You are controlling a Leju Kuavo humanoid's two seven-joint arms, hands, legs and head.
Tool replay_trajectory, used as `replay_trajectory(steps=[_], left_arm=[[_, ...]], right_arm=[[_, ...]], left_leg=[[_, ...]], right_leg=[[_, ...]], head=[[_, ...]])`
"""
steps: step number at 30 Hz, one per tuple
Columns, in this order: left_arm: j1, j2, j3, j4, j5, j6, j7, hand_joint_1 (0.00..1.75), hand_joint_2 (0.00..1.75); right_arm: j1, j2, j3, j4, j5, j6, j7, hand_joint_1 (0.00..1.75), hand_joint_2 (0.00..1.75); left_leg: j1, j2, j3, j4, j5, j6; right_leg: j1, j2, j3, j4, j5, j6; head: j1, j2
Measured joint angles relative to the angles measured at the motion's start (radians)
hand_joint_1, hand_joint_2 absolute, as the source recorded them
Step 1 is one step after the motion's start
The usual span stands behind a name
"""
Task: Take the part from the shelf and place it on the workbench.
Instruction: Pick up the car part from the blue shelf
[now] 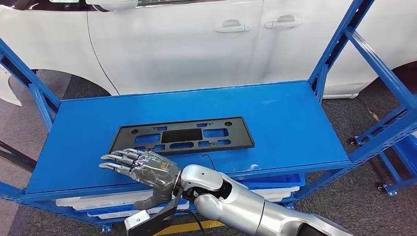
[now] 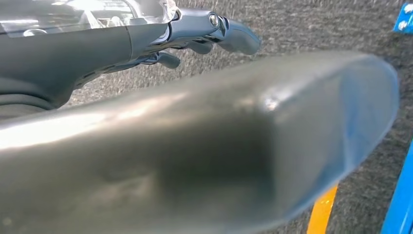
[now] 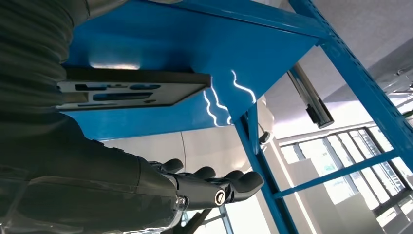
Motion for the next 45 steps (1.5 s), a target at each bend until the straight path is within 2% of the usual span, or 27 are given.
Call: replay_trajectory(steps=[2, 3, 5, 7, 8, 9, 11, 13, 16, 17, 19, 21, 22, 23, 24, 26, 28, 31, 33, 36, 37, 38, 39, 40, 42, 43, 45], left_arm=[[0.0, 0.0, 0.0, 0.0, 0.0, 0.001, 0.0, 0.0, 0.0], [0.001, 0.0, 0.0, 0.0, 0.0, 0.001, 0.0, 0.0, 0.0], [0.001, 0.001, 0.0, 0.0, 0.0, 0.001, 0.0, 0.0, 0.0], [0.002, 0.001, 0.0, 0.0, 0.001, 0.001, 0.0, 0.0, 0.0], [0.004, 0.001, 0.0, 0.0, 0.001, 0.001, 0.0, 0.0, 0.0], [0.005, 0.001, 0.0, 0.0, 0.001, 0.001, -0.001, 0.0, 0.0], [0.006, 0.001, 0.0, 0.0, 0.002, 0.003, -0.002, 0.0, 0.0], [0.004, 0.001, 0.0, 0.0, 0.002, 0.005, -0.004, 0.0, 0.0], [0.003, 0.001, 0.0, 0.0, 0.002, 0.009, -0.006, 0.0, 0.0], [0.003, 0.001, 0.0, 0.0, 0.001, 0.01, -0.006, 0.0, 0.0], [0.003, 0.001, 0.0, 0.0, -0.002, 0.01, -0.011, 0.0, 0.0], [0.003, 0.004, -0.002, 0.0, -0.011, 0.002, -0.017, 0.0, 0.0], [0.003, 0.006, -0.004, 0.0, -0.016, -0.004, -0.02, 0.0, 0.0], [0.003, 0.008, -0.008, 0.0, -0.022, -0.011, -0.021, 0.0, 0.0], [0.003, 0.01, -0.013, 0.0, -0.027, -0.016, -0.021, 0.0, 0.0], [0.002, 0.013, -0.022, 0.0, -0.034, -0.021, -0.021, 0.0, 0.0], [0.0, 0.016, -0.028, 0.0, -0.041, -0.022, -0.02, 0.0, 0.0], [-0.002, 0.024, -0.039, 0.0, -0.049, -0.025, -0.019, 0.0, 0.0], [-0.002, 0.029, -0.047, 0.0, -0.054, -0.03, -0.019, 0.0, 0.0], [-0.002, 0.034, -0.052, 0.0, -0.059, -0.034, -0.019, 0.0, 0.0], [-0.001, 0.036, -0.053, 0.0, -0.059, -0.035, -0.019, 0.0, 0.0], [-0.001, 0.037, -0.055, 0.0, -0.059, -0.035, -0.019, 0.0, 0.0], [0.0, 0.039, -0.056, 0.0, -0.059, -0.035, -0.019, 0.0, 0.0], [0.0, 0.04, -0.057, 0.0, -0.059, -0.035, -0.018, 0.0, 0.0], [-0.002, 0.042, -0.06, 0.0, -0.059, -0.035, -0.018, 0.0, 0.0], [-0.003, 0.043, -0.062, 0.0, -0.059, -0.035, -0.018, 0.0, 0.0], [-0.004, 0.043, -0.066, 0.0, -0.06, -0.035, -0.018, 0.0, 0.0]], right_arm=[[-0.002, 0.006, 0.004, 0.006, 0.0, 0.0, 0.001, 0.0, 1.75], [-0.003, 0.01, 0.005, 0.009, 0.0, 0.0, 0.002, 0.0, 1.75], [-0.003, 0.014, 0.008, 0.014, 0.001, 0.0, 0.002, 0.0, 1.75], [-0.002, 0.015, 0.012, 0.022, 0.006, -0.001, 0.004, 0.0, 1.75], [-0.002, 0.016, 0.015, 0.025, 0.015, -0.005, 0.006, 0.0, 1.75], [-0.002, 0.017, 0.019, 0.029, 0.03, -0.013, 0.009, 0.0, 1.75], [-0.002, 0.023, 0.029, 0.038, 0.076, -0.04, 0.019, 0.0, 1.75], [-0.002, 0.033, 0.04, 0.054, 0.132, -0.079, 0.032, 0.0, 1.75], [-0.002, 0.056, 0.058, 0.104, 0.221, -0.153, 0.062, 0.0, 1.75], [-0.003, 0.066, 0.061, 0.128, 0.245, -0.181, 0.075, 0.0, 1.75], [-0.003, 0.089, 0.061, 0.19, 0.295, -0.245, 0.116, 0.0, 1.75], [-0.005, 0.112, 0.052, 0.265, 0.353, -0.312, 0.168, 0.0, 1.75], [-0.006, 0.123, 0.043, 0.308, 0.383, -0.344, 0.193, 0.0, 1.75], [-0.009, 0.132, 0.032, 0.351, 0.411, -0.371, 0.211, 0.0, 1.75], [-0.014, 0.14, 0.02, 0.392, 0.433, -0.392, 0.225, 0.0, 1.75], [-0.026, 0.157, -0.01, 0.467, 0.47, -0.427, 0.244, 0.0, 1.75], [-0.039, 0.173, -0.04, 0.533, 0.514, -0.458, 0.272, 0.0, 1.75], [-0.05, 0.187, -0.087, 0.623, 0.574, -0.493, 0.319, 0.0, 1.75], [-0.057, 0.195, -0.125, 0.669, 0.601, -0.511, 0.34, 0.0, 1.75], [-0.064, 0.202, -0.164, 0.716, 0.622, -0.523, 0.351, 0.0, 1.75], [-0.064, 0.202, -0.171, 0.729, 0.624, -0.524, 0.352, 0.0, 1.75], [-0.064, 0.202, -0.177, 0.741, 0.626, -0.524, 0.352, 0.0, 1.75], [-0.064, 0.203, -0.183, 0.75, 0.627, -0.524, 0.352, 0.0, 1.75], [-0.065, 0.204, -0.187, 0.757, 0.629, -0.524, 0.352, 0.0, 1.75], [-0.066, 0.207, -0.196, 0.766, 0.63, -0.524, 0.352, 0.0, 1.75], [-0.067, 0.208, -0.199, 0.769, 0.63, -0.524, 0.352, 0.0, 1.75], [-0.069, 0.21, -0.203, 0.776, 0.637, -0.523, 0.363, 0.0, 1.75]], left_leg=[[0.001, 0.0, -0.009, 0.023, -0.02, -0.01], [0.003, 0.0, -0.026, 0.062, -0.046, -0.015], [0.009, -0.001, -0.083, 0.194, -0.114, -0.026], [0.015, 0.0, -0.12, 0.283, -0.142, -0.034], [0.018, 0.0, -0.11, 0.27, -0.126, -0.037], [0.021, 0.0, -0.082, 0.218, -0.095, -0.039], [0.025, 0.0, -0.008, 0.074, -0.039, -0.04], [0.023, -0.003, 0.024, 0.005, -0.023, -0.03], [0.021, -0.005, 0.02, 0.002, -0.017, -0.009], [0.022, -0.004, 0.019, -0.001, -0.014, -0.002], [0.023, -0.002, 0.015, -0.004, -0.008, 0.01], [0.02, -0.001, 0.009, -0.003, -0.005, 0.015], [0.018, -0.001, 0.007, -0.002, -0.004, 0.016], [0.016, -0.002, 0.006, -0.002, -0.003, 0.016], [0.015, -0.003, 0.006, -0.001, -0.003, 0.016], [0.01, -0.004, 0.007, 0.0, -0.003, 0.014], [0.008, -0.004, 0.004, 0.002, -0.002, 0.006], [0.01, -0.002, 0.001, 0.001, 0.0, -0.012], [0.011, -0.002, -0.014, 0.037, -0.028, -0.021], [0.015, -0.002, -0.096, 0.219, -0.118, -0.032], [0.016, -0.002, -0.118, 0.268, -0.131, -0.036], [0.017, -0.002, -0.124, 0.28, -0.125, -0.038], [0.019, -0.001, -0.11, 0.248, -0.099, -0.039], [0.021, -0.001, -0.078, 0.183, -0.061, -0.039], [0.021, -0.001, -0.014, 0.051, -0.013, -0.034], [0.02, -0.002, 0.002, 0.016, -0.004, -0.029], [0.015, -0.004, 0.001, 0.004, -0.004, -0.016]], right_leg=[[-0.006, -0.001, 0.005, -0.014, 0.009, -0.008], [-0.01, -0.002, 0.006, -0.02, 0.013, -0.012], [-0.01, -0.003, 0.004, -0.022, 0.016, -0.014], [-0.01, -0.004, 0.001, -0.019, 0.017, -0.014], [-0.01, -0.003, 0.0, -0.017, 0.016, -0.013], [-0.011, -0.003, 0.0, -0.013, 0.015, -0.011], [-0.01, -0.001, -0.002, -0.005, 0.012, -0.003], [-0.007, 0.0, -0.007, 0.0, 0.013, 0.009], [-0.008, 0.001, -0.012, 0.002, 0.015, 0.024], [-0.009, 0.002, -0.019, 0.017, 0.002, 0.029], [-0.011, 0.002, -0.062, 0.112, -0.056, 0.036], [-0.011, 0.002, -0.127, 0.255, -0.12, 0.04], [-0.011, 0.002, -0.145, 0.297, -0.13, 0.039], [-0.011, 0.002, -0.144, 0.299, -0.12, 0.037], [-0.01, 0.002, -0.121, 0.258, -0.093, 0.032], [-0.005, 0.002, -0.045, 0.111, -0.03, 0.016], [0.001, 0.0, -0.001, 0.016, -0.003, 0.005], [0.001, 0.0, 0.001, -0.003, 0.004, -0.002], [-0.006, -0.002, 0.005, -0.015, 0.011, -0.011], [-0.007, -0.003, 0.005, -0.018, 0.014, -0.016], [-0.007, -0.003, 0.004, -0.017, 0.014, -0.016], [-0.007, -0.002, 0.004, -0.015, 0.013, -0.016], [-0.007, -0.002, 0.004, -0.012, 0.012, -0.015], [-0.008, -0.001, 0.004, -0.009, 0.01, -0.012], [-0.005, 0.002, 0.002, -0.003, 0.007, -0.005], [-0.003, 0.002, -0.001, -0.001, 0.007, -0.001], [-0.001, 0.003, -0.007, 0.0, 0.01, 0.008]], head=[[-0.002, 0.0], [-0.003, 0.0], [-0.005, 0.0], [-0.005, 0.0], [-0.005, 0.0], [-0.005, 0.0], [-0.006, 0.0], [-0.004, 0.0], [-0.003, 0.0], [-0.003, 0.0], [-0.003, 0.0], [-0.003, 0.0], [-0.003, 0.0], [-0.003, 0.0], [-0.003, 0.0], [-0.003, 0.0], [-0.003, 0.0], [-0.003, 0.0], [-0.004, 0.0], [-0.005, 0.0], [-0.005, 0.0], [-0.005, 0.0], [-0.005, 0.0], [-0.005, 0.0], [-0.005, 0.0], [-0.004, 0.0], [-0.003, 0.0]])
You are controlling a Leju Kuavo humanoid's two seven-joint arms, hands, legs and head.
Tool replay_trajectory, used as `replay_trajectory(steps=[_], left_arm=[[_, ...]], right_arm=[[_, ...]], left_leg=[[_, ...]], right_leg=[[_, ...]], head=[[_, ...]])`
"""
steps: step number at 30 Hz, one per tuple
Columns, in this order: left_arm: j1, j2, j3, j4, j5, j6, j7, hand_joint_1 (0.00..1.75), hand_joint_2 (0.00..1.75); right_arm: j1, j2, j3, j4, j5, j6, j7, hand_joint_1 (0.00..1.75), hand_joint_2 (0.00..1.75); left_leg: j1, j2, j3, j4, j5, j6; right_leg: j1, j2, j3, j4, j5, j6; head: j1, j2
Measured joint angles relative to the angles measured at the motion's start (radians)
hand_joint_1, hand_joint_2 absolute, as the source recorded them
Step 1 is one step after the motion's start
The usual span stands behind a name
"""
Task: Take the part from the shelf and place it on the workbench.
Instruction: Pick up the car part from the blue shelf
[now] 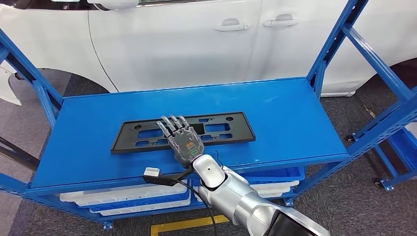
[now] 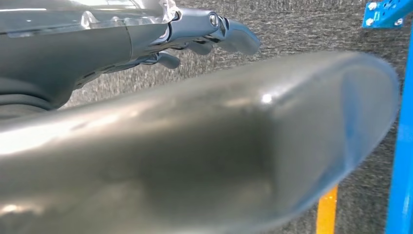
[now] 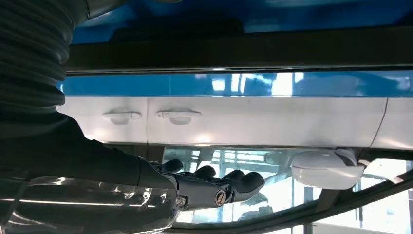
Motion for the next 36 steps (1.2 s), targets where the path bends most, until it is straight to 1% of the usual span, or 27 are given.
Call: replay_trajectory(steps=[2, 3, 4, 6, 7, 8, 9, 10, 12, 13, 14, 16, 17, 19, 20, 21, 22, 23, 24, 25, 27, 28, 29, 32, 33, 34, 36], left_arm=[[0.0, 0.0, -0.005, 0.0, -0.003, -0.001, 0.0, 0.0, 0.0], [0.0, 0.0, -0.006, 0.0, -0.004, -0.001, -0.001, 0.0, 0.0], [0.0, 0.0, -0.007, 0.0, -0.005, -0.001, -0.001, 0.0, 0.0], [-0.001, 0.001, -0.008, 0.0, -0.006, 0.0, -0.001, 0.0, 0.0], [-0.001, 0.001, -0.008, 0.0, -0.006, 0.001, -0.001, 0.0, 0.0], [-0.001, 0.002, -0.008, 0.0, -0.005, 0.001, -0.001, 0.0, 0.0], [0.0, 0.002, -0.008, 0.0, -0.004, 0.002, -0.001, 0.0, 0.0], [-0.001, 0.002, -0.008, 0.0, -0.003, 0.003, -0.001, 0.0, 0.0], [-0.002, 0.002, -0.008, 0.0, -0.002, 0.003, -0.003, 0.0, 0.0], [-0.003, 0.002, -0.008, 0.0, -0.002, 0.004, -0.004, 0.0, 0.0], [-0.003, 0.003, -0.008, 0.0, -0.002, 0.004, -0.007, 0.0, 0.0], [-0.004, 0.004, -0.008, 0.0, -0.001, 0.005, -0.013, 0.0, 0.0], [-0.004, 0.004, -0.008, 0.0, -0.001, 0.005, -0.017, 0.0, 0.0], [-0.005, 0.006, -0.008, 0.0, 0.001, 0.005, -0.022, 0.0, 0.0], [-0.005, 0.006, -0.008, 0.0, 0.003, 0.005, -0.024, 0.0, 0.0], [-0.006, 0.007, -0.008, 0.0, 0.005, 0.006, -0.026, 0.0, 0.0], [-0.006, 0.008, -0.008, 0.0, 0.006, 0.008, -0.028, 0.0, 0.0], [-0.005, 0.008, -0.007, 0.0, 0.009, 0.01, -0.031, 0.0, 0.0], [-0.004, 0.008, -0.007, 0.0, 0.012, 0.014, -0.033, 0.0, 0.0], [-0.004, 0.009, -0.007, 0.0, 0.014, 0.017, -0.035, 0.0, 0.0], [-0.004, 0.011, -0.006, 0.0, 0.019, 0.022, -0.04, 0.0, 0.0], [-0.005, 0.011, -0.006, 0.0, 0.019, 0.023, -0.042, 0.0, 0.0], [-0.006, 0.012, -0.005, 0.0, 0.019, 0.025, -0.044, 0.0, 0.0], [-0.006, 0.012, -0.005, 0.0, 0.019, 0.027, -0.05, 0.0, 0.0], [-0.006, 0.012, -0.005, 0.0, 0.019, 0.028, -0.052, 0.0, 0.0], [-0.006, 0.012, -0.005, 0.0, 0.019, 0.029, -0.054, 0.0, 0.0], [-0.007, 0.012, -0.005, 0.0, 0.019, 0.03, -0.056, 0.0, 0.0]], right_arm=[[-0.003, 0.0, -0.008, 0.006, 0.016, 0.004, 0.032, 0.0, 1.75], [-0.005, -0.001, -0.014, 0.011, 0.023, 0.006, 0.048, 0.0, 1.75], [-0.009, -0.003, -0.021, 0.015, 0.028, 0.009, 0.058, 0.0, 1.75], [-0.014, -0.008, -0.033, 0.028, 0.034, 0.015, 0.058, 0.0, 1.75], [-0.014, -0.012, -0.037, 0.035, 0.037, 0.019, 0.056, 0.0, 1.75], [-0.014, -0.014, -0.041, 0.042, 0.041, 0.022, 0.054, 0.0, 1.75], [-0.014, -0.015, -0.044, 0.049, 0.046, 0.023, 0.053, 0.0, 1.75], [-0.015, -0.016, -0.046, 0.054, 0.05, 0.024, 0.053, 0.0, 1.75], [-0.019, -0.016, -0.048, 0.06, 0.058, 0.024, 0.053, 0.0, 1.75], [-0.022, -0.015, -0.048, 0.062, 0.062, 0.025, 0.053, 0.0, 1.75], [-0.024, -0.015, -0.048, 0.065, 0.067, 0.026, 0.053, 0.0, 1.75], [-0.025, -0.014, -0.048, 0.07, 0.084, 0.027, 0.056, 0.0, 1.75], [-0.026, -0.011, -0.048, 0.072, 0.094, 0.027, 0.06, 0.14, 1.75], [-0.028, -0.001, -0.048, 0.076, 0.119, 0.031, 0.068, 1.0, 1.75], [-0.029, 0.004, -0.048, 0.078, 0.13, 0.037, 0.071, 1.44, 1.75], [-0.028, 0.008, -0.048, 0.08, 0.137, 0.048, 0.073, 1.73, 1.75], [-0.027, 0.011, -0.047, 0.081, 0.142, 0.063, 0.074, 1.75, 1.75], [-0.025, 0.012, -0.045, 0.081, 0.144, 0.08, 0.074, 1.75, 1.75], [-0.023, 0.014, -0.043, 0.08, 0.142, 0.097, 0.075, 1.75, 1.75], [-0.022, 0.017, -0.041, 0.078, 0.138, 0.111, 0.075, 1.75, 1.75], [-0.024, 0.022, -0.033, 0.069, 0.122, 0.128, 0.075, 1.75, 1.75], [-0.026, 0.024, -0.028, 0.064, 0.111, 0.13, 0.075, 1.75, 1.75], [-0.027, 0.026, -0.023, 0.06, 0.101, 0.131, 0.075, 1.75, 1.75], [-0.031, 0.029, -0.014, 0.052, 0.071, 0.122, 0.074, 1.75, 1.75], [-0.035, 0.03, -0.013, 0.049, 0.062, 0.115, 0.074, 1.75, 1.75], [-0.038, 0.03, -0.012, 0.047, 0.053, 0.108, 0.074, 1.75, 1.75], [-0.041, 0.03, -0.011, 0.045, 0.042, 0.097, 0.073, 1.75, 1.75]], left_leg=[[0.003, 0.001, -0.002, -0.004, 0.005, 0.012], [0.005, 0.002, -0.002, -0.006, 0.008, 0.019], [0.007, 0.002, -0.003, -0.008, 0.011, 0.024], [0.006, 0.003, -0.007, -0.008, 0.012, 0.028], [0.005, 0.003, -0.008, -0.007, 0.012, 0.029], [0.005, 0.002, -0.008, -0.007, 0.013, 0.029], [0.005, 0.002, -0.008, -0.006, 0.013, 0.029], [0.004, 0.001, -0.007, -0.006, 0.012, 0.028], [0.001, 0.001, -0.006, -0.004, 0.011, 0.024], [0.0, 0.0, -0.006, -0.003, 0.011, 0.02], [-0.002, 0.0, -0.007, -0.003, 0.011, 0.014], [-0.002, 0.001, -0.008, -0.005, 0.012, 0.001], [-0.001, 0.001, -0.009, -0.002, 0.008, -0.005], [0.001, 0.001, -0.031, 0.053, -0.03, -0.015], [0.002, 0.001, -0.058, 0.112, -0.063, -0.02], [0.003, 0.001, -0.09, 0.184, -0.096, -0.023], [0.003, 0.001, -0.119, 0.247, -0.119, -0.026], [0.003, 0.002, -0.136, 0.282, -0.125, -0.027], [0.003, 0.002, -0.135, 0.278, -0.111, -0.026], [0.003, 0.002, -0.112, 0.231, -0.079, -0.024], [0.001, 0.002, -0.04, 0.082, -0.014, -0.015], [-0.002, 0.002, -0.013, 0.027, 0.003, -0.009], [-0.004, 0.002, 0.0, -0.002, 0.008, -0.003], [-0.004, 0.001, 0.002, -0.014, 0.011, 0.011], [-0.001, 0.002, 0.004, -0.018, 0.014, 0.016], [0.002, 0.003, 0.006, -0.023, 0.017, 0.021], [0.003, 0.005, 0.006, -0.025, 0.019, 0.026]], right_leg=[[-0.002, 0.0, -0.005, 0.009, -0.007, 0.01], [-0.003, 0.0, -0.016, 0.032, -0.024, 0.014], [-0.004, 0.0, -0.037, 0.079, -0.052, 0.018], [-0.006, 0.0, -0.103, 0.219, -0.118, 0.023], [-0.007, 0.0, -0.131, 0.278, -0.137, 0.024], [-0.007, 0.0, -0.143, 0.303, -0.137, 0.024], [-0.007, 0.0, -0.135, 0.287, -0.119, 0.022], [-0.006, 0.0, -0.108, 0.231, -0.087, 0.018], [-0.004, 0.0, -0.034, 0.084, -0.026, 0.007], [-0.002, -0.001, -0.011, 0.034, -0.01, 0.003], [0.0, -0.001, 0.0, 0.009, -0.006, 0.0], [0.002, 0.0, 0.0, 0.002, -0.005, -0.006], [0.001, 0.0, 0.001, -0.002, -0.002, -0.011], [-0.004, -0.001, 0.006, -0.012, 0.004, -0.022], [-0.005, -0.001, 0.007, -0.014, 0.005, -0.025], [-0.004, -0.002, 0.007, -0.014, 0.005, -0.027], [-0.003, -0.002, 0.006, -0.013, 0.004, -0.027], [-0.001, -0.002, 0.006, -0.012, 0.004, -0.028], [0.0, -0.002, 0.006, -0.01, 0.003, -0.029], [0.002, -0.001, 0.007, -0.009, 0.002, -0.029], [0.005, 0.0, 0.008, -0.007, 0.0, -0.027], [0.007, 0.001, 0.007, -0.006, 0.0, -0.023], [0.009, 0.001, 0.005, -0.005, 0.0, -0.019], [0.009, 0.001, 0.001, -0.003, 0.0, -0.005], [0.009, 0.001, -0.004, 0.012, -0.012, 0.001], [0.008, 0.001, -0.019, 0.046, -0.035, 0.006], [0.002, 0.001, -0.078, 0.174, -0.101, 0.015]], head=[[0.0, 0.0], [0.002, 0.0], [0.003, 0.0], [0.006, 0.0], [0.006, 0.0], [0.006, 0.0], [0.006, 0.0], [0.006, 0.0], [0.006, 0.0], [0.005, 0.0], [0.005, 0.0], [0.005, 0.0], [0.005, 0.0], [0.003, 0.0], [0.002, 0.0], [0.002, 0.0], [0.002, 0.0], [0.002, 0.0], [0.002, 0.0], [0.002, 0.0], [0.002, 0.0], [0.003, 0.0], [0.003, 0.0], [0.003, 0.0], [0.004, 0.0], [0.005, 0.0], [0.008, 0.0]])
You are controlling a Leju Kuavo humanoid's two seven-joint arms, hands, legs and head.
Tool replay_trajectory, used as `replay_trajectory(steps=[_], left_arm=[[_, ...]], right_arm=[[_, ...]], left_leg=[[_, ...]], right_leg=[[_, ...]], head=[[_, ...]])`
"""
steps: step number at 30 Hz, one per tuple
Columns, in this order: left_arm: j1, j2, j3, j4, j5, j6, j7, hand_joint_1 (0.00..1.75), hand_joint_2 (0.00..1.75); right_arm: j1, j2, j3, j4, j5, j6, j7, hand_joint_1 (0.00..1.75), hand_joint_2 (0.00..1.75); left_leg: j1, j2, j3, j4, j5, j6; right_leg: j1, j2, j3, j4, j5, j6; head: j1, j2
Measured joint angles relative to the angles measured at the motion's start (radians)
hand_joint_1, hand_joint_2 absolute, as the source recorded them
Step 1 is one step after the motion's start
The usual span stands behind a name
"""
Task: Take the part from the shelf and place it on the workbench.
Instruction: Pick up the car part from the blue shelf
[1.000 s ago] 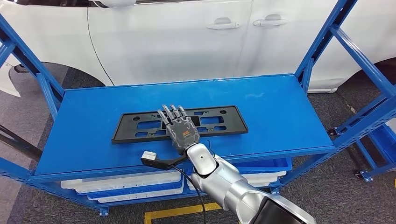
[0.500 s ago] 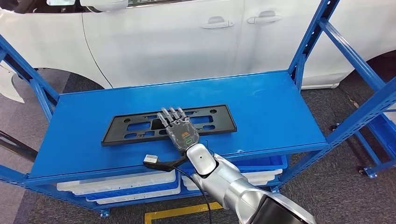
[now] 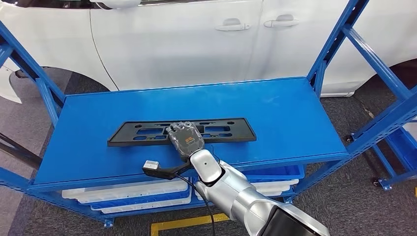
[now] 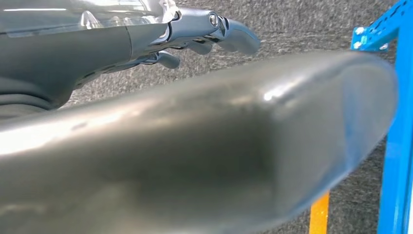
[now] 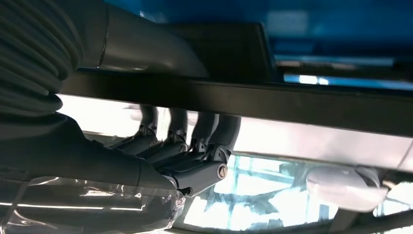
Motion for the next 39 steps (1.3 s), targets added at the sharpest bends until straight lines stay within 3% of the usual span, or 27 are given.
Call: replay_trajectory(steps=[2, 3, 4, 6, 8, 12, 14, 16, 17, 18, 19, 22, 24, 27, 29, 31, 32, 33, 34, 37, 39], left_arm=[[0.0, 0.0, 0.0, 0.0, 0.0, 0.001, -0.001, 0.0, 0.0], [0.0, 0.0, 0.0, 0.0, 0.0, 0.001, -0.002, 0.0, 0.0], [0.001, 0.0, 0.0, 0.0, 0.0, 0.001, -0.004, 0.0, 0.0], [0.0, 0.0, 0.0, 0.0, 0.0, 0.001, -0.009, 0.0, 0.0], [-0.001, 0.001, 0.0, 0.0, -0.002, 0.0, -0.016, 0.0, 0.0], [-0.001, 0.003, 0.0, 0.0, -0.006, 0.002, -0.039, 0.0, 0.0], [-0.001, 0.004, 0.0, 0.0, -0.005, 0.013, -0.057, 0.0, 0.0], [-0.001, 0.006, 0.001, 0.0, -0.002, 0.028, -0.069, 0.0, 0.0], [-0.001, 0.006, 0.001, 0.0, -0.002, 0.035, -0.072, 0.0, 0.0], [0.0, 0.006, 0.001, 0.0, -0.003, 0.038, -0.072, 0.0, 0.0], [0.0, 0.006, 0.001, 0.0, -0.005, 0.04, -0.072, 0.0, 0.0], [-0.002, 0.008, 0.001, 0.0, -0.011, 0.038, -0.072, 0.0, 0.0], [-0.003, 0.009, 0.001, 0.0, -0.011, 0.037, -0.072, 0.0, 0.0], [-0.005, 0.01, 0.001, 0.0, -0.011, 0.036, -0.073, 0.0, 0.0], [-0.005, 0.01, 0.001, 0.0, -0.009, 0.036, -0.073, 0.0, 0.0], [-0.005, 0.01, 0.002, 0.0, -0.001, 0.035, -0.075, 0.0, 0.0], [-0.005, 0.01, 0.003, 0.0, 0.006, 0.034, -0.08, 0.0, 0.0], [-0.005, 0.01, 0.005, 0.0, 0.015, 0.033, -0.087, 0.0, 0.0], [-0.004, 0.01, 0.01, 0.0, 0.026, 0.033, -0.096, 0.0, 0.0], [-0.002, 0.009, 0.032, 0.0, 0.059, 0.025, -0.128, 0.0, 0.0], [0.002, 0.008, 0.05, 0.0, 0.075, 0.013, -0.149, 0.0, 0.0]], right_arm=[[0.0, 0.0, 0.001, 0.0, -0.006, -0.004, 0.0, 1.75, 1.75], [0.0, 0.0, 0.002, -0.001, -0.009, -0.005, 0.0, 1.75, 1.75], [-0.001, 0.0, 0.003, -0.001, -0.013, -0.007, -0.001, 1.75, 1.75], [-0.006, 0.0, 0.005, -0.004, -0.023, -0.016, -0.002, 1.75, 1.75], [-0.01, 0.001, 0.007, -0.007, -0.033, -0.029, -0.004, 1.75, 1.75], [-0.012, 0.002, 0.007, -0.008, -0.048, -0.056, -0.009, 1.75, 1.75], [-0.013, 0.003, 0.006, -0.007, -0.054, -0.069, -0.015, 1.75, 1.75], [-0.013, 0.003, 0.003, -0.007, -0.061, -0.083, -0.025, 1.75, 1.75], [-0.013, 0.003, -0.001, -0.007, -0.064, -0.09, -0.03, 1.75, 1.75], [-0.013, 0.003, -0.007, -0.008, -0.065, -0.096, -0.035, 1.75, 1.75], [-0.013, 0.003, -0.014, -0.01, -0.065, -0.102, -0.042, 1.75, 1.75], [-0.015, 0.003, -0.062, -0.047, -0.057, -0.114, -0.075, 1.75, 1.75], [-0.02, 0.002, -0.106, -0.074, -0.049, -0.118, -0.101, 1.75, 1.75], [-0.023, 0.002, -0.152, -0.098, -0.045, -0.12, -0.114, 1.75, 1.75], [-0.022, 0.001, -0.174, -0.115, -0.044, -0.121, -0.123, 1.75, 1.75], [-0.004, -0.003, -0.209, -0.161, -0.056, -0.121, -0.165, 1.75, 1.75], [0.011, -0.006, -0.235, -0.197, -0.078, -0.122, -0.202, 1.75, 1.75], [0.025, -0.008, -0.267, -0.24, -0.119, -0.12, -0.252, 1.75, 1.75], [0.037, -0.009, -0.3, -0.286, -0.19, -0.112, -0.311, 1.75, 1.75], [0.068, -0.024, -0.388, -0.499, -0.587, 0.002, -0.46, 1.75, 1.75], [0.097, -0.049, -0.434, -0.693, -0.931, 0.143, -0.504, 1.75, 1.75]], left_leg=[[0.0, 0.0, -0.001, 0.002, 0.0, 0.0], [0.0, -0.001, -0.001, 0.004, -0.001, 0.0], [0.0, -0.002, -0.001, 0.006, -0.002, -0.002], [-0.002, -0.004, -0.001, 0.012, -0.006, -0.007], [-0.005, -0.005, -0.003, 0.017, -0.009, -0.017], [0.0, -0.004, -0.008, 0.024, -0.017, -0.042], [0.002, -0.003, -0.04, 0.098, -0.064, -0.05], [0.003, -0.003, -0.102, 0.236, -0.131, -0.055], [0.003, -0.003, -0.127, 0.29, -0.148, -0.057], [0.003, -0.003, -0.136, 0.308, -0.145, -0.057], [0.003, -0.003, -0.125, 0.285, -0.122, -0.055], [0.0, -0.003, -0.026, 0.08, -0.029, -0.042], [-0.005, -0.004, 0.0, 0.021, -0.019, -0.033], [-0.004, -0.004, -0.001, 0.012, -0.012, -0.017], [0.001, -0.002, 0.002, 0.004, -0.006, -0.007], [0.001, -0.001, -0.001, 0.006, -0.006, -0.003], [0.001, -0.002, -0.002, 0.008, -0.007, -0.002], [0.001, -0.002, -0.003, 0.011, -0.009, -0.002], [0.001, -0.003, -0.003, 0.014, -0.01, -0.002], [-0.001, -0.008, -0.004, 0.024, -0.019, -0.008], [-0.003, -0.011, -0.008, 0.028, -0.023, -0.017]], right_leg=[[-0.006, 0.0, -0.054, 0.114, -0.037, 0.006], [-0.008, 0.0, -0.057, 0.12, -0.028, 0.007], [-0.01, 0.0, -0.039, 0.082, 0.0, 0.007], [-0.012, -0.001, 0.033, -0.064, 0.066, 0.003], [-0.009, 0.0, 0.076, -0.157, 0.094, -0.007], [-0.006, -0.001, 0.08, -0.175, 0.099, -0.031], [-0.009, -0.002, 0.082, -0.181, 0.104, -0.041], [-0.006, -0.003, 0.079, -0.181, 0.104, -0.044], [-0.005, -0.003, 0.079, -0.181, 0.104, -0.045], [-0.003, -0.002, 0.079, -0.18, 0.104, -0.046], [-0.002, -0.002, 0.08, -0.179, 0.104, -0.046], [0.003, 0.0, 0.082, -0.176, 0.101, -0.041], [0.005, 0.001, 0.076, -0.174, 0.102, -0.032], [0.004, 0.001, 0.07, -0.168, 0.097, -0.016], [0.003, 0.001, 0.042, -0.105, 0.057, -0.005], [-0.002, 0.001, -0.024, 0.033, -0.007, 0.002], [-0.004, 0.001, -0.054, 0.093, -0.026, 0.004], [-0.006, 0.001, -0.071, 0.122, -0.026, 0.006], [-0.008, 0.001, -0.067, 0.108, -0.007, 0.006], [-0.008, 0.0, 0.019, -0.086, 0.09, -0.003], [-0.004, -0.001, 0.048, -0.156, 0.108, -0.01]], head=[[0.0, 0.0], [0.0, 0.0], [0.0, 0.0], [0.0, 0.0], [-0.001, 0.0], [-0.001, 0.0], [-0.003, 0.0], [-0.004, 0.0], [-0.004, 0.0], [-0.004, 0.0], [-0.004, 0.0], [-0.004, 0.0], [-0.004, 0.0], [-0.003, 0.0], [-0.002, 0.0], [-0.001, 0.0], [-0.001, 0.0], [-0.001, 0.0], [-0.001, 0.0], [-0.001, 0.0], [-0.002, 0.0]])
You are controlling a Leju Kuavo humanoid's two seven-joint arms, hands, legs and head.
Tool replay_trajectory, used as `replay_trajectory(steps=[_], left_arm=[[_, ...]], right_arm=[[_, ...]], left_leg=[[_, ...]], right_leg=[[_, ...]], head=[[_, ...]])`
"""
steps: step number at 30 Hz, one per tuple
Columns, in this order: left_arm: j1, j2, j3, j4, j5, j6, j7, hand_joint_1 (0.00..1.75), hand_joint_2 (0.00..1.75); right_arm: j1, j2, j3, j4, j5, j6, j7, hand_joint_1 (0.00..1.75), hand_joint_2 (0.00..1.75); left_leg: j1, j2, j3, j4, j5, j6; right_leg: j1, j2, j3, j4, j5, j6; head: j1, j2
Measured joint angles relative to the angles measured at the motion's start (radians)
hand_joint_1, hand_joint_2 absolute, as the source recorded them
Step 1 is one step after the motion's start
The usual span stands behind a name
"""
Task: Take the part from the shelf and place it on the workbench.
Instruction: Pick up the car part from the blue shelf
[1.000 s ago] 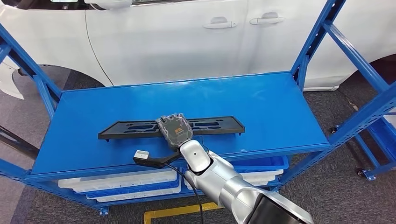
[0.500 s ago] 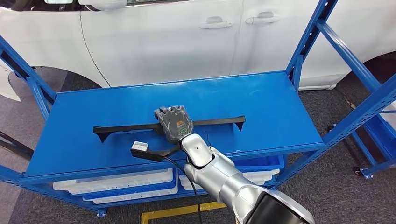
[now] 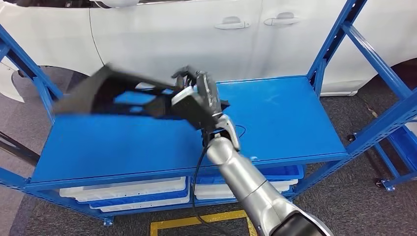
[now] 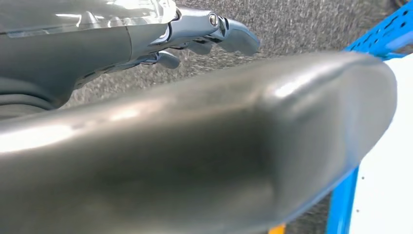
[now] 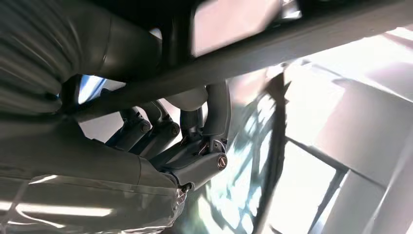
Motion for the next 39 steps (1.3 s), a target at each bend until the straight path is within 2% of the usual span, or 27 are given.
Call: replay_trajectory(steps=[2, 4, 6, 8, 9, 10, 11, 13, 14, 15, 17, 19, 20, 21, 23, 24, 25, 26, 28, 29, 30, 33, 34, 35, 36, 38, 39], left_arm=[[0.005, 0.0, 0.016, 0.0, 0.012, -0.01, -0.014, 0.0, 0.0], [0.009, 0.0, 0.029, 0.0, 0.017, -0.013, -0.02, 0.0, 0.0], [0.009, 0.0, 0.037, 0.0, 0.018, -0.012, -0.023, 0.0, 0.0], [0.009, 0.001, 0.046, 0.0, 0.019, -0.008, -0.026, 0.0, 0.0], [0.009, 0.001, 0.049, 0.0, 0.021, -0.005, -0.027, 0.0, 0.0], [0.009, 0.0, 0.052, 0.0, 0.023, -0.002, -0.028, 0.0, 0.0], [0.009, 0.0, 0.053, 0.0, 0.025, 0.003, -0.028, 0.0, 0.0], [0.01, 0.0, 0.059, 0.0, 0.028, 0.013, -0.03, 0.0, 0.0], [0.01, 0.0, 0.063, 0.0, 0.028, 0.017, -0.031, 0.0, 0.0], [0.01, 0.0, 0.067, 0.0, 0.028, 0.02, -0.032, 0.0, 0.0], [0.01, 0.0, 0.073, 0.0, 0.026, 0.026, -0.032, 0.0, 0.0], [0.009, -0.001, 0.076, 0.0, 0.026, 0.03, -0.032, 0.0, 0.0], [0.009, -0.001, 0.076, 0.0, 0.026, 0.031, -0.032, 0.0, 0.0], [0.008, -0.002, 0.077, 0.0, 0.026, 0.033, -0.032, 0.0, 0.0], [0.008, -0.002, 0.078, 0.0, 0.026, 0.039, -0.032, 0.0, 0.0], [0.007, -0.003, 0.078, 0.0, 0.027, 0.042, -0.032, 0.0, 0.0], [0.008, -0.004, 0.079, 0.0, 0.027, 0.045, -0.033, 0.0, 0.0], [0.008, -0.005, 0.08, 0.0, 0.028, 0.046, -0.033, 0.0, 0.0], [0.007, -0.007, 0.082, 0.0, 0.029, 0.047, -0.035, 0.0, 0.0], [0.007, -0.007, 0.083, 0.0, 0.03, 0.047, -0.037, 0.0, 0.0], [0.006, -0.008, 0.083, 0.0, 0.03, 0.048, -0.038, 0.0, 0.0], [0.008, -0.009, 0.086, 0.0, 0.03, 0.049, -0.042, 0.0, 0.0], [0.009, -0.01, 0.087, 0.0, 0.03, 0.049, -0.043, 0.0, 0.0], [0.009, -0.011, 0.089, 0.0, 0.03, 0.05, -0.043, 0.0, 0.0], [0.008, -0.011, 0.091, 0.0, 0.03, 0.05, -0.044, 0.0, 0.0], [0.007, -0.011, 0.095, 0.0, 0.03, 0.05, -0.044, 0.0, 0.0], [0.007, -0.012, 0.096, 0.0, 0.029, 0.05, -0.044, 0.0, 0.0]], right_arm=[[0.033, -0.024, -0.037, -0.176, -0.244, 0.108, -0.013, 1.75, 1.75], [0.058, -0.04, -0.063, -0.31, -0.338, 0.151, -0.016, 1.75, 1.75], [0.077, -0.053, -0.078, -0.403, -0.393, 0.182, -0.026, 1.75, 1.75], [0.105, -0.071, -0.083, -0.472, -0.492, 0.241, -0.046, 1.75, 1.75], [0.12, -0.081, -0.085, -0.501, -0.542, 0.271, -0.054, 1.75, 1.75], [0.134, -0.092, -0.087, -0.529, -0.584, 0.299, -0.06, 1.75, 1.75], [0.147, -0.104, -0.089, -0.559, -0.619, 0.325, -0.063, 1.75, 1.75], [0.177, -0.133, -0.093, -0.634, -0.681, 0.38, -0.063, 1.75, 1.75], [0.19, -0.149, -0.094, -0.675, -0.704, 0.405, -0.062, 1.75, 1.75], [0.202, -0.163, -0.094, -0.711, -0.72, 0.425, -0.06, 1.75, 1.75], [0.219, -0.187, -0.094, -0.767, -0.73, 0.449, -0.059, 1.75, 1.75], [0.234, -0.209, -0.093, -0.811, -0.73, 0.465, -0.06, 1.75, 1.75], [0.237, -0.22, -0.092, -0.831, -0.729, 0.472, -0.06, 1.75, 1.75], [0.24, -0.232, -0.091, -0.847, -0.728, 0.478, -0.061, 1.75, 1.75], [0.243, -0.257, -0.088, -0.867, -0.727, 0.484, -0.062, 1.75, 1.75], [0.245, -0.268, -0.085, -0.873, -0.727, 0.485, -0.062, 1.75, 1.75], [0.245, -0.277, -0.081, -0.876, -0.727, 0.486, -0.061, 1.75, 1.75], [0.244, -0.285, -0.075, -0.879, -0.728, 0.487, -0.061, 1.75, 1.75], [0.241, -0.295, -0.063, -0.885, -0.728, 0.488, -0.061, 1.75, 1.75], [0.239, -0.298, -0.057, -0.888, -0.727, 0.488, -0.061, 1.75, 1.75], [0.238, -0.302, -0.051, -0.891, -0.727, 0.487, -0.062, 1.75, 1.75], [0.237, -0.31, -0.033, -0.894, -0.726, 0.485, -0.062, 1.75, 1.75], [0.237, -0.312, -0.028, -0.894, -0.726, 0.485, -0.062, 1.75, 1.75], [0.236, -0.313, -0.024, -0.894, -0.726, 0.485, -0.062, 1.75, 1.75], [0.236, -0.313, -0.02, -0.895, -0.726, 0.485, -0.062, 1.75, 1.75], [0.235, -0.315, -0.014, -0.895, -0.726, 0.485, -0.062, 1.75, 1.75], [0.235, -0.316, -0.01, -0.895, -0.726, 0.485, -0.062, 1.75, 1.75]], left_leg=[[0.0, -0.001, 0.0, -0.002, -0.001, -0.012], [0.002, 0.002, -0.004, 0.012, -0.016, -0.021], [0.003, 0.006, -0.042, 0.101, -0.069, -0.028], [0.004, 0.007, -0.107, 0.24, -0.129, -0.033], [0.005, 0.007, -0.13, 0.284, -0.139, -0.034], [0.005, 0.007, -0.134, 0.287, -0.127, -0.034], [0.005, 0.007, -0.118, 0.25, -0.096, -0.032], [0.003, 0.006, -0.05, 0.104, -0.024, -0.024], [0.001, 0.006, -0.021, 0.044, -0.004, -0.019], [-0.002, 0.006, -0.003, 0.008, 0.004, -0.014], [-0.005, 0.005, 0.003, -0.006, 0.002, -0.005], [-0.001, 0.006, 0.007, -0.015, 0.009, 0.007], [0.002, 0.008, 0.009, -0.02, 0.015, 0.013], [0.003, 0.009, 0.009, -0.022, 0.019, 0.017], [0.003, 0.011, 0.001, -0.018, 0.023, 0.022], [0.003, 0.011, -0.004, -0.014, 0.024, 0.021], [0.003, 0.011, -0.01, -0.01, 0.025, 0.02], [0.003, 0.011, -0.015, -0.005, 0.026, 0.019], [0.003, 0.009, -0.025, 0.006, 0.026, 0.014], [0.001, 0.008, -0.03, 0.013, 0.027, 0.01], [0.0, 0.007, -0.034, 0.016, 0.029, 0.004], [0.001, 0.006, -0.04, 0.014, 0.04, -0.018], [0.002, 0.006, -0.045, 0.02, 0.03, -0.024], [0.004, 0.006, -0.054, 0.041, 0.007, -0.029], [0.005, 0.007, -0.069, 0.084, -0.031, -0.032], [0.006, 0.007, -0.11, 0.214, -0.121, -0.038], [0.006, 0.007, -0.121, 0.267, -0.151, -0.039]], right_leg=[[0.001, 0.0, 0.0, -0.005, 0.0, -0.008], [-0.003, 0.0, 0.006, -0.014, 0.003, -0.019], [-0.006, -0.001, 0.01, -0.02, 0.005, -0.026], [-0.005, -0.001, 0.011, -0.02, 0.004, -0.029], [-0.004, 0.0, 0.011, -0.02, 0.004, -0.03], [-0.004, 0.001, 0.012, -0.019, 0.003, -0.03], [-0.004, 0.002, 0.014, -0.018, 0.001, -0.029], [-0.002, 0.003, 0.019, -0.017, -0.002, -0.023], [-0.001, 0.004, 0.02, -0.015, -0.004, -0.019], [0.0, 0.004, 0.02, -0.015, -0.005, -0.014], [0.0, 0.004, 0.019, -0.016, -0.003, -0.004], [-0.002, 0.003, 0.018, -0.007, -0.013, 0.007], [-0.003, 0.003, 0.008, 0.02, -0.034, 0.013], [-0.004, 0.003, -0.012, 0.069, -0.068, 0.017], [-0.007, 0.003, -0.07, 0.206, -0.141, 0.025], [-0.009, 0.003, -0.089, 0.256, -0.16, 0.028], [-0.012, 0.003, -0.09, 0.268, -0.158, 0.031], [-0.015, 0.002, -0.069, 0.238, -0.139, 0.032], [-0.019, 0.002, 0.008, 0.107, -0.086, 0.032], [-0.019, 0.003, 0.037, 0.051, -0.066, 0.028], [-0.018, 0.004, 0.051, 0.019, -0.056, 0.024], [-0.014, 0.006, 0.044, 0.009, -0.04, 0.003], [-0.014, 0.004, 0.039, 0.006, -0.032, -0.005], [-0.015, 0.002, 0.034, 0.002, -0.023, -0.013], [-0.016, 0.0, 0.025, -0.001, -0.014, -0.019], [-0.013, -0.002, 0.004, 0.0, 0.002, -0.024], [-0.01, -0.002, -0.009, 0.0, 0.012, -0.025]], head=[[0.0, 0.0], [0.0, 0.0], [-0.002, 0.0], [-0.002, 0.0], [-0.002, 0.0], [-0.002, 0.0], [-0.002, 0.0], [-0.001, 0.0], [-0.001, 0.0], [-0.001, 0.0], [-0.001, 0.0], [0.0, 0.0], [0.001, 0.0], [0.002, 0.0], [0.004, 0.0], [0.004, 0.0], [0.004, 0.0], [0.004, 0.0], [0.004, 0.0], [0.003, 0.0], [0.003, 0.0], [0.002, 0.0], [0.002, 0.0], [0.002, 0.0], [0.001, 0.0], [0.0, 0.0], [0.0, 0.0]])
